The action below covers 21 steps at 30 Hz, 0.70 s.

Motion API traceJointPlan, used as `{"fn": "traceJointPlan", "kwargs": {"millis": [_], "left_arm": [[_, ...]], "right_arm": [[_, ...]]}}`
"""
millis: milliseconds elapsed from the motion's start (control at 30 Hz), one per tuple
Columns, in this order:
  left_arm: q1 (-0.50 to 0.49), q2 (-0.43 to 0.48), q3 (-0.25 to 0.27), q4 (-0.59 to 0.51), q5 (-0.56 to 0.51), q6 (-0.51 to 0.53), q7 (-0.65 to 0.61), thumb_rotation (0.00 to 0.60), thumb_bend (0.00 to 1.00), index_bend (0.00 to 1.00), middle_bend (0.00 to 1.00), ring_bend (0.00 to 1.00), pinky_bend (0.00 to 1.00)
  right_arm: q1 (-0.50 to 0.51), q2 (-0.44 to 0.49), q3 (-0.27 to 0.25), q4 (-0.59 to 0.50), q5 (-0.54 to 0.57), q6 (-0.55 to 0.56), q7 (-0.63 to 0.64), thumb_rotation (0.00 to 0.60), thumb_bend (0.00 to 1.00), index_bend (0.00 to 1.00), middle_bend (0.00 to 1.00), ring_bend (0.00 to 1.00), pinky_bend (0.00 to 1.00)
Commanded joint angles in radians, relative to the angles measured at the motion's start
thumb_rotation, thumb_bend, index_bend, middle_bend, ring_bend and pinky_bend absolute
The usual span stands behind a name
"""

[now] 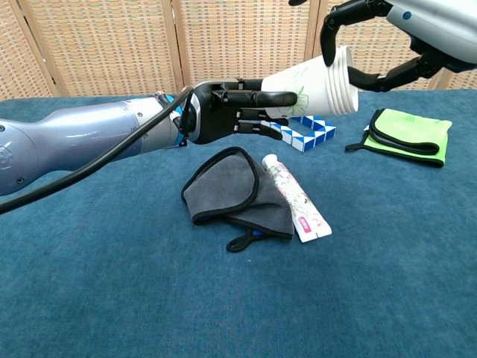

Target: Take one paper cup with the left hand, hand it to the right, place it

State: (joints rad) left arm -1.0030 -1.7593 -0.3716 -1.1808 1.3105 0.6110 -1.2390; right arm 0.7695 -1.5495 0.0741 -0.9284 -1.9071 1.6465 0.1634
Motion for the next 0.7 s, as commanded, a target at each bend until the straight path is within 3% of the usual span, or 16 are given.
{"fn": "traceJointPlan", "kwargs": {"millis": [33,433,700], "left_arm": [[0.002,0.000,0.000,0.002,-0.002,0.000,0.000,0.600,0.19,0.54,0.48,0.44,0.42],[0.028,0.030,0.003,0.032,-0.002,0.003,-0.030,0.600,0.19,0.54,0.48,0.44,0.42],[0.074,0.117,0.029,0.067,0.036,0.027,-0.051,0.600,0.19,0.54,0.48,0.44,0.42]], "right_arm": [[-0.003,0.002,-0.002,0.004,0.000,0.010,0.003,0.600,0.64,0.64,0.27,0.01,0.21],[-0.052,0.046,-0.027,0.046,0.004,0.071,0.014,0.600,0.64,0.64,0.27,0.01,0.22],[-0.101,0.105,-0.060,0.083,-0.004,0.114,0.013,0.600,0.64,0.64,0.27,0.01,0.22]]}}
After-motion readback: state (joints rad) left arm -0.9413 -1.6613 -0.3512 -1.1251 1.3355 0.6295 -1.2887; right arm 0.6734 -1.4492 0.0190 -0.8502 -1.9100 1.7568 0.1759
